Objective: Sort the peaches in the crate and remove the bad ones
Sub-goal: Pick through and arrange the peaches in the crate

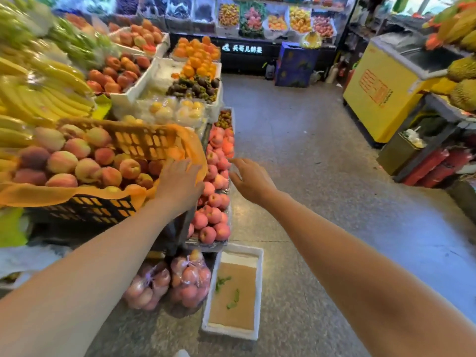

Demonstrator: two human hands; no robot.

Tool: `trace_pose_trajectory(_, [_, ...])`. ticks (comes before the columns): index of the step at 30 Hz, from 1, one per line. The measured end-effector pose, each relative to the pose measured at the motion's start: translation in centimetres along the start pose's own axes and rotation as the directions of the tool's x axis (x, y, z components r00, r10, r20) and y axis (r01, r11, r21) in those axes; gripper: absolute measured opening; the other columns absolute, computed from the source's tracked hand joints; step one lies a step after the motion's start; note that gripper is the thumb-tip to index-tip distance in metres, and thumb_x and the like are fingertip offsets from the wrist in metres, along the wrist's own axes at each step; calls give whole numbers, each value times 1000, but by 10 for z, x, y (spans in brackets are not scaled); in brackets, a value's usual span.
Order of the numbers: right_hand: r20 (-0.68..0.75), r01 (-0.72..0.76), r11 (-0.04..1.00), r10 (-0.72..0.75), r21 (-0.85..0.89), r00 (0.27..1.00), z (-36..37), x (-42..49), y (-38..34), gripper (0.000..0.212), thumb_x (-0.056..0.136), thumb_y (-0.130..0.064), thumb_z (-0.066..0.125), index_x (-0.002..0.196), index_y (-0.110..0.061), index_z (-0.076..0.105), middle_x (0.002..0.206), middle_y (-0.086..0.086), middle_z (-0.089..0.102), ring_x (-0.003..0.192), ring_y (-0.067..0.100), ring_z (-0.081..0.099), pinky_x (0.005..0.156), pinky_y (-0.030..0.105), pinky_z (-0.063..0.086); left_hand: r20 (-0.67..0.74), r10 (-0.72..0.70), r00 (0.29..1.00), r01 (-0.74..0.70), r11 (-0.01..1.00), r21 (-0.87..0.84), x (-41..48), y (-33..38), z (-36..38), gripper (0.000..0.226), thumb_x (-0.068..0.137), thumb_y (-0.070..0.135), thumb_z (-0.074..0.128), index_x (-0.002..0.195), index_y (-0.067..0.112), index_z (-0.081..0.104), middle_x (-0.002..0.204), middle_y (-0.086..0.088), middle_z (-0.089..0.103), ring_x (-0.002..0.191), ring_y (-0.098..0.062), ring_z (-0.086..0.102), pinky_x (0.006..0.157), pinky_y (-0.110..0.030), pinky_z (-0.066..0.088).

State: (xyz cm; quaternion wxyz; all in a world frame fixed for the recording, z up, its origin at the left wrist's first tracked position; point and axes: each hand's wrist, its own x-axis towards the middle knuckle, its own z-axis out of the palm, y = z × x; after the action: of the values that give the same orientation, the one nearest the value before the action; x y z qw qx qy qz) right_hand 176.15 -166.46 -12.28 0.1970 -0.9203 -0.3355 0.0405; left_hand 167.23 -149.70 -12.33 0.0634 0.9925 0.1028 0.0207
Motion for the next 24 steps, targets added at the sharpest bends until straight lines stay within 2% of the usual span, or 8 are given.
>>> trace_pose_trajectory(6, [83, 135, 990, -137, 25, 987, 46, 61, -61, 46, 99, -29, 45, 143, -14, 43, 144, 11, 47, 129, 29, 46, 103, 41, 39, 221, -173, 960, 164, 985, 59, 0, -86, 5, 65, 99, 46, 36, 153, 16, 15, 160, -9, 14, 146, -29, 15, 117, -45, 21])
trace_pose_trajectory(8, [125, 153, 988, -155, 27, 980, 64, 77, -80, 48, 100, -30, 44, 145, -14, 40, 148, 9, 42, 133, 28, 41, 106, 39, 35, 296, -156, 942, 160, 987, 11, 1, -112, 7, 65, 100, 48, 33, 154, 17, 14, 161, -8, 11, 147, -27, 12, 117, -45, 20])
trace_pose_trajectory(11, [169, 136, 990, -140, 32, 976, 91, 97, -106, 48, 101, -32, 43, 146, -16, 38, 150, 8, 40, 134, 26, 40, 107, 38, 34, 371, -50, 927, 83, 994, -75, 1, -144, 11, 62, 100, 47, 32, 153, 20, 15, 161, -4, 11, 148, -23, 11, 119, -42, 18])
trace_pose_trajectory(15, [163, 36, 999, -34, -6, 986, 120, 120, -126, 44, 100, -36, 42, 141, -20, 44, 142, 6, 48, 129, 26, 45, 104, 39, 39, 444, 118, 888, -14, 973, -229, 3, -180, 20, 58, 100, 47, 35, 152, 26, 20, 160, 0, 17, 147, -20, 13, 119, -40, 15])
trace_pose_trajectory(17, [147, 4, 997, 6, -71, 989, 127, 127, -131, 43, 100, -37, 41, 140, -20, 45, 138, 6, 51, 128, 28, 43, 103, 41, 38, 468, 187, 864, -56, 959, -279, 6, -197, 24, 55, 100, 47, 37, 150, 27, 26, 156, 1, 28, 143, -20, 24, 116, -38, 23])
trace_pose_trajectory(19, [115, -10, 991, 25, -134, 993, 129, 133, -134, 41, 100, -36, 41, 137, -20, 48, 136, 6, 54, 128, 30, 42, 102, 42, 38, 499, 234, 834, -56, 937, -346, 7, -211, 20, 49, 100, 44, 39, 145, 26, 37, 142, 2, 46, 128, -19, 43, 101, -32, 35])
trace_pose_trajectory(21, [91, -24, 983, 41, -181, 995, 129, 141, -134, 38, 100, -34, 41, 133, -18, 53, 131, 7, 57, 125, 31, 43, 99, 43, 39, 514, 270, 814, -50, 915, -401, 11, -225, 15, 41, 98, 48, 42, 131, 26, 54, 122, 0, 59, 109, -20, 55, 89, -36, 43])
trace_pose_trajectory(24, [28, -65, 971, 73, -229, 997, 129, 156, -139, 34, 99, -34, 40, 122, -18, 59, 122, 5, 63, 117, 29, 49, 94, 42, 42, 465, 248, 850, -5, 887, -462, 21, -249, 8, 58, 91, 69, 32, 115, 27, 64, 111, 4, 65, 101, -17, 57, 90, -39, 45])
